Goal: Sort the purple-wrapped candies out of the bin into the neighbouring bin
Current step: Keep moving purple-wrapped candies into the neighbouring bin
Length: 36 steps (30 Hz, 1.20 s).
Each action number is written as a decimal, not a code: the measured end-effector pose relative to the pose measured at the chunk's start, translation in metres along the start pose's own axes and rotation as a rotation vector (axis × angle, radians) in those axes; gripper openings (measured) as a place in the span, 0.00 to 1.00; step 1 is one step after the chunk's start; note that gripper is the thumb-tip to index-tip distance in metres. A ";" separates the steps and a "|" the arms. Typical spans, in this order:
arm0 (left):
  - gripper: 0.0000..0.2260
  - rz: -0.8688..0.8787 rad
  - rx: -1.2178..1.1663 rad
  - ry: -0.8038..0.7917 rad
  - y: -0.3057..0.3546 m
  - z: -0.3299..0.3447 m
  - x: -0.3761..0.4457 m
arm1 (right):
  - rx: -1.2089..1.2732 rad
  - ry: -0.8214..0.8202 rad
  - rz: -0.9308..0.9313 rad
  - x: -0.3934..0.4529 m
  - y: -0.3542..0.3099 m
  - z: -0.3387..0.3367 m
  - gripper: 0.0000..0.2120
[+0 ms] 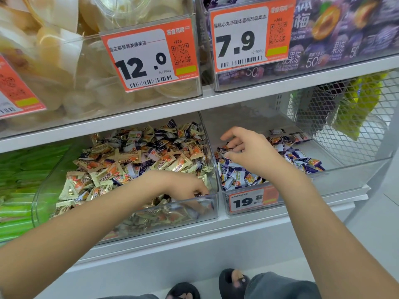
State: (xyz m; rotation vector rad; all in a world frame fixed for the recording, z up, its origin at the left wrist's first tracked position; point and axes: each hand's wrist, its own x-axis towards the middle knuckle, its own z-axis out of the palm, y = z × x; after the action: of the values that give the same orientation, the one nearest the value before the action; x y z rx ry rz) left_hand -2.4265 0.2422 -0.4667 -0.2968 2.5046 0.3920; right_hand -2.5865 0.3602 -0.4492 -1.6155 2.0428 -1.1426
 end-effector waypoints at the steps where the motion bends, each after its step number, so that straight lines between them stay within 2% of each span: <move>1: 0.10 -0.004 -0.004 -0.020 0.000 -0.001 -0.001 | -0.001 -0.005 -0.002 0.000 -0.001 0.000 0.13; 8: 0.05 -0.050 -0.185 -0.136 -0.004 -0.015 -0.022 | 0.004 -0.012 0.006 -0.003 -0.004 0.000 0.12; 12: 0.14 -0.054 -0.196 -0.110 -0.004 -0.014 -0.032 | 0.003 0.004 0.003 -0.004 -0.004 0.001 0.12; 17: 0.12 -0.098 -0.207 -0.140 -0.007 -0.009 -0.039 | 0.018 0.006 0.003 -0.002 -0.009 0.004 0.13; 22: 0.09 -0.079 -0.191 -0.010 -0.007 -0.007 -0.048 | 0.057 -0.015 -0.006 -0.004 -0.014 0.008 0.13; 25: 0.10 -0.069 -0.193 0.094 -0.009 -0.002 -0.052 | 0.043 -0.010 -0.034 -0.007 -0.022 0.008 0.13; 31: 0.15 -0.102 -0.259 0.232 -0.012 -0.005 -0.052 | 0.108 0.116 -0.141 -0.017 -0.041 0.012 0.10; 36: 0.16 -0.121 -0.314 0.382 -0.015 -0.008 -0.052 | 0.118 0.081 -0.185 -0.018 -0.048 0.019 0.09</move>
State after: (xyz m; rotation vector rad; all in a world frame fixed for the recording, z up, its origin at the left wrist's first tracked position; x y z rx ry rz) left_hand -2.3840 0.2315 -0.4331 -0.7024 2.7694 0.7393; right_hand -2.5356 0.3663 -0.4308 -1.7543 1.8650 -1.3853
